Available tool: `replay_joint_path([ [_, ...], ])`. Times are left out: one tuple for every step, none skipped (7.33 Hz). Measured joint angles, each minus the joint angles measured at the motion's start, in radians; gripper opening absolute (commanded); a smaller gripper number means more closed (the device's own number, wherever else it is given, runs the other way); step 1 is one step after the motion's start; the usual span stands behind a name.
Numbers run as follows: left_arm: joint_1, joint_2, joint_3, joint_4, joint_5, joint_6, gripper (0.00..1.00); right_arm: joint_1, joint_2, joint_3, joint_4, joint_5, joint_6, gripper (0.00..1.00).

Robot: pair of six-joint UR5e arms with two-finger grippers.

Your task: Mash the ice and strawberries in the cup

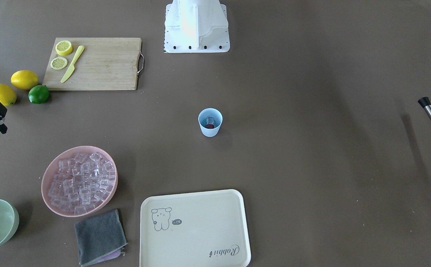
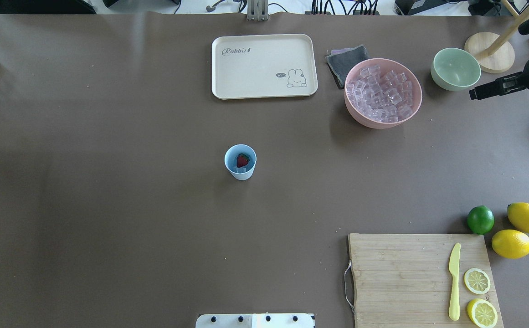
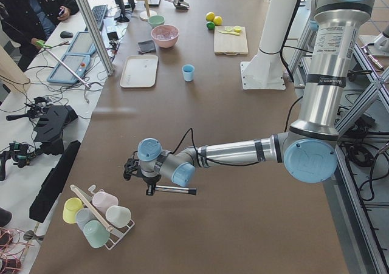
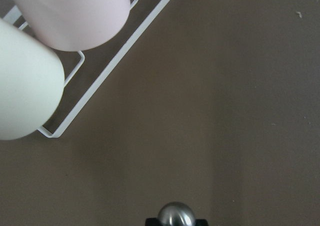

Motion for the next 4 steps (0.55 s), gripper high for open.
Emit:
replay_joint_path([
  [0.017,-0.012,0.009,0.018,0.020,0.000,0.00,-0.002,0.002,0.001,0.000,0.002,0.000,1.00],
  [0.034,-0.027,0.026,0.025,0.052,0.001,0.00,-0.003,0.005,0.000,0.000,0.003,0.000,1.00],
  [0.048,-0.042,0.042,0.028,0.076,0.001,0.00,-0.006,0.010,0.000,0.000,0.004,0.000,1.00],
  [0.056,-0.050,0.049,0.029,0.088,0.002,0.27,-0.011,0.015,0.000,0.000,0.005,0.000,1.00],
])
